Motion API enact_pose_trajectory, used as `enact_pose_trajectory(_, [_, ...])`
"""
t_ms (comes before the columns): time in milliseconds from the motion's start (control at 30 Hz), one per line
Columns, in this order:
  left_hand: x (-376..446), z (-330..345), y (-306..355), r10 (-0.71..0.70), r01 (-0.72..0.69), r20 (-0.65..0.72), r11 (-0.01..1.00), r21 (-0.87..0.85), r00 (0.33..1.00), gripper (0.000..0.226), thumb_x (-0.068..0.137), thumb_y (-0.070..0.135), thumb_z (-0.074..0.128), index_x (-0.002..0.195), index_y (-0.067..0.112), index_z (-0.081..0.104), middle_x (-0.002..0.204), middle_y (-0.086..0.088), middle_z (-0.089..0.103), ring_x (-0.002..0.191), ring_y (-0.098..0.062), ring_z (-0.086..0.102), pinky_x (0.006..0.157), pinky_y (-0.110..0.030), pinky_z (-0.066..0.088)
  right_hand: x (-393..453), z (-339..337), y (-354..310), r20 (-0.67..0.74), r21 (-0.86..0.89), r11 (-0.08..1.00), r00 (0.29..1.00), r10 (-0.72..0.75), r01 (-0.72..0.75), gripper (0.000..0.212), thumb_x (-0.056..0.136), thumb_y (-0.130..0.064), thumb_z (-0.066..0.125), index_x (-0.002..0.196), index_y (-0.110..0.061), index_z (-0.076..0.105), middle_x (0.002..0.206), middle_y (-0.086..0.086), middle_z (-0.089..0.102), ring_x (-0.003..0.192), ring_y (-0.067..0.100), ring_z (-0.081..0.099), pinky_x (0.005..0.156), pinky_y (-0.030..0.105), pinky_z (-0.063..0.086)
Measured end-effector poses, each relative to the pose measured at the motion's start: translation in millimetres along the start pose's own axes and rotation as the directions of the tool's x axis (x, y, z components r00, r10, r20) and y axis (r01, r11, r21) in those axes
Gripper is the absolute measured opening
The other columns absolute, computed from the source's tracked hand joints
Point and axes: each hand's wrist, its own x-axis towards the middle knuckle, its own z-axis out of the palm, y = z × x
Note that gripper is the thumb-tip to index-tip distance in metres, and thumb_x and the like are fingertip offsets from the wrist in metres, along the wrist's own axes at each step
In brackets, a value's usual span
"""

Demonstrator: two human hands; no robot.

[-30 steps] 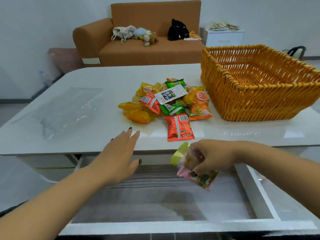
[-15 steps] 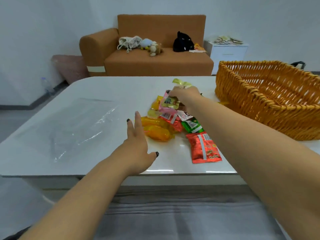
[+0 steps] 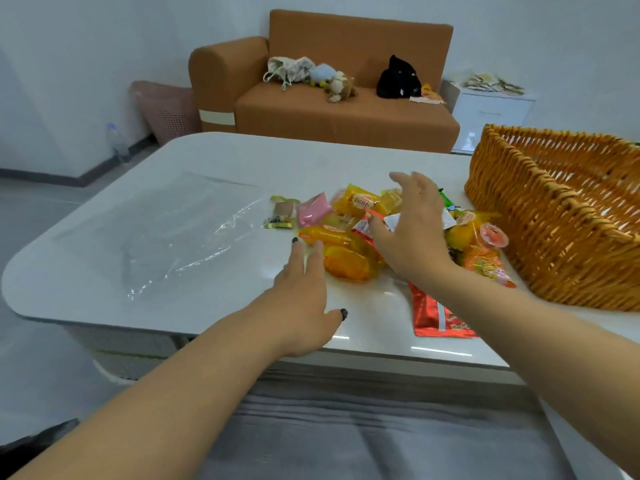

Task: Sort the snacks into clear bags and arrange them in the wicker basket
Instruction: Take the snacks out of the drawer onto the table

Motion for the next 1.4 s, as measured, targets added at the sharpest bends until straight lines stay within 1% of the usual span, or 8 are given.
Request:
enact_pose_trajectory(100, [10.7, 10.7, 4.6, 0.087, -0.084, -0.045, 0.995, 0.05, 0.995, 0.086, 0.099, 0.048, 0.046, 0.153, 0.027, -0.018, 0.158, -0.001, -0.031, 0.15, -0.028, -0.014, 0.122, -0.046, 0.012, -27.7, -17.6, 43.6, 0.162, -0.341, 0.933, 0.971, 0.175, -0.112, 0.075, 0.087, -0.059, 0.052, 0.149, -0.041, 0.014, 0.16, 0.006, -0.002, 0.147, 0.033, -0.005, 0.115, 0.057, 0.01])
enact_pose_trajectory(267, [52.2, 23.4, -0.8, 0.113, -0.087, -0.158, 0.983, 0.162, 0.981, 0.079, 0.099, 0.052, 0.039, 0.151, 0.038, -0.019, 0.16, -0.002, -0.027, 0.147, -0.033, -0.022, 0.121, -0.053, 0.007, -49.0, -8.9, 87.7, 0.281, -0.343, 0.907, 0.895, 0.346, -0.243, 0.078, 0.087, -0.07, 0.039, 0.15, -0.047, -0.001, 0.159, 0.001, -0.019, 0.145, 0.036, -0.018, 0.112, 0.067, 0.001])
enact_pose_trajectory(467, [96.5, 50.3, -13.3, 0.279, -0.221, -0.355, 0.956, 0.195, 0.892, 0.073, 0.092, 0.066, 0.029, 0.151, 0.047, -0.008, 0.164, 0.001, -0.009, 0.149, -0.026, -0.016, 0.121, -0.053, 0.008, -36.1, 17.6, 91.0, 0.249, -0.346, 0.929, 0.942, 0.225, -0.131, 0.072, 0.089, -0.068, 0.035, 0.149, -0.049, -0.002, 0.161, -0.001, -0.01, 0.145, 0.039, -0.013, 0.107, 0.073, 0.001])
enact_pose_trajectory(633, [115.4, 52.2, -17.6, 0.141, -0.101, -0.553, 0.99, 0.103, 0.821, 0.065, 0.091, 0.061, 0.045, 0.149, 0.036, 0.032, 0.159, -0.005, 0.022, 0.149, -0.028, 0.007, 0.119, -0.052, 0.019, -16.3, 31.7, 97.5, 0.266, -0.283, 0.957, 0.953, 0.143, -0.064, 0.068, 0.091, -0.063, 0.036, 0.15, -0.046, 0.007, 0.161, -0.004, 0.009, 0.146, 0.038, -0.014, 0.106, 0.073, -0.002])
enact_pose_trajectory(800, [114.6, 53.8, -17.0, 0.013, 0.046, -0.623, 0.996, 0.078, 0.782, 0.061, 0.09, 0.058, 0.051, 0.143, 0.028, 0.042, 0.157, -0.008, 0.027, 0.148, -0.032, 0.01, 0.116, -0.059, 0.02, -16.1, 35.4, 98.9, 0.119, -0.312, 0.935, 0.969, 0.215, -0.17, 0.064, 0.093, -0.058, 0.035, 0.149, -0.028, 0.025, 0.155, 0.003, 0.027, 0.147, 0.032, 0.001, 0.109, 0.067, 0.006])
enact_pose_trajectory(900, [107.4, 53.1, -16.8, 0.019, 0.023, -0.576, 0.998, 0.066, 0.817, 0.066, 0.09, 0.059, 0.051, 0.148, 0.033, 0.035, 0.161, -0.004, 0.017, 0.15, -0.03, -0.001, 0.117, -0.063, 0.009, -25.7, 26.6, 97.9, 0.122, -0.27, 0.939, 0.96, 0.253, -0.213, 0.064, 0.094, -0.057, 0.035, 0.15, -0.027, 0.023, 0.155, 0.007, 0.023, 0.147, 0.03, 0.002, 0.111, 0.065, 0.007])
enact_pose_trajectory(1133, [52.9, 73.1, -10.6, 0.248, -0.126, -0.492, 0.955, 0.267, 0.835, 0.094, 0.084, 0.076, 0.02, 0.15, 0.028, -0.027, 0.156, -0.005, -0.036, 0.145, -0.028, -0.03, 0.112, -0.059, -0.017, -74.8, -35.6, 85.7, 0.358, -0.232, 0.968, 0.934, -0.009, 0.098, 0.092, 0.076, -0.082, 0.013, 0.153, -0.035, -0.004, 0.162, 0.003, -0.003, 0.148, 0.025, -0.014, 0.117, 0.052, 0.001])
enact_pose_trajectory(1400, [-32.4, 101.8, -0.9, 0.191, -0.179, 0.0, 0.918, 0.355, 0.982, 0.115, 0.059, 0.096, 0.008, 0.148, 0.032, -0.028, 0.156, 0.0, -0.035, 0.14, -0.026, -0.038, 0.117, -0.052, -0.018, -157.2, -95.1, 103.9, 0.763, -0.35, 0.928, 0.614, 0.203, 0.128, 0.117, 0.054, -0.097, 0.013, 0.15, -0.036, -0.016, 0.158, -0.002, -0.026, 0.143, 0.022, -0.028, 0.116, 0.055, -0.012])
